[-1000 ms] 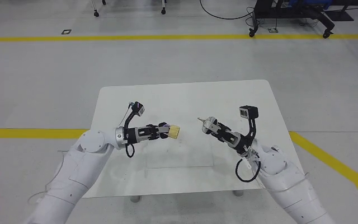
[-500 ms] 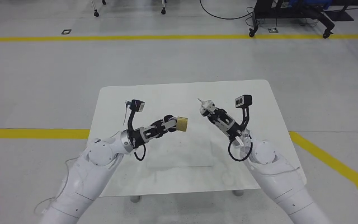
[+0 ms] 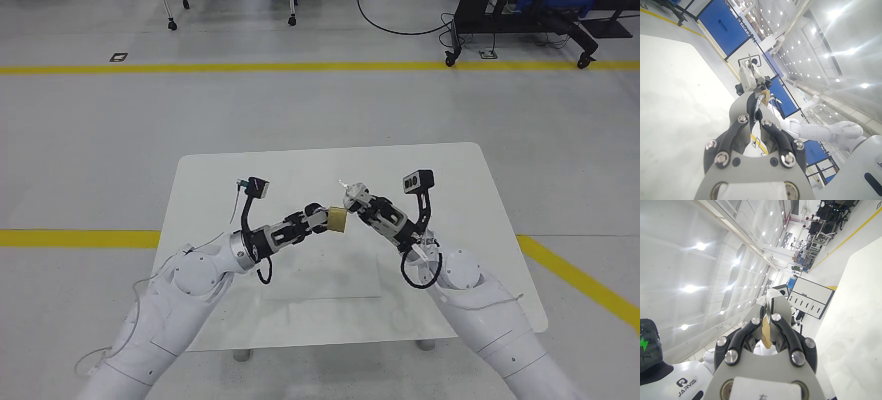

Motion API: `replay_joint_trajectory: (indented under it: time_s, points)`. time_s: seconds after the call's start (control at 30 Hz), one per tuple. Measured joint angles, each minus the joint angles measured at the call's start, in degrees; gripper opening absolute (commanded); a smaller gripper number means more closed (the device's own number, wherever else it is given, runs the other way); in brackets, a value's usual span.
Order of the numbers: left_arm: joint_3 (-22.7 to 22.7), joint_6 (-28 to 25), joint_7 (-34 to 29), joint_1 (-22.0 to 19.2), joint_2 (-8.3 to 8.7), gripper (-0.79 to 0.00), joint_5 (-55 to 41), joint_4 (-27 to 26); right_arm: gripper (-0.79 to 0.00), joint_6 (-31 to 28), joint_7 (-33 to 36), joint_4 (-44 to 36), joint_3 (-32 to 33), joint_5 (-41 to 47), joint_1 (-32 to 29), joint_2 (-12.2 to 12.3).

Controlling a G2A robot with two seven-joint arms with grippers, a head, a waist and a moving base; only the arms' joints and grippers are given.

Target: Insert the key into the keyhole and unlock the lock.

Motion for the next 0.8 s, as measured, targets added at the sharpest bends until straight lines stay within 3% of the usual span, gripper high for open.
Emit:
replay_joint_trajectory:
  time_s: [0.47,0.8]
  points:
    - [0.54,3.1,3.51,-0.51,-1.15,-0.785,2.17,1.41,-0.785,0.78,3.24,-2.47,2.11,-2.12,-2.27,-0.65]
    - [0.93,3.46,-0.61,-1.19,-1.83,-0.785,-1.83,3.41,-0.785,0.63,2.66,-5.25,3.28,-6.31,-4.51,-1.01]
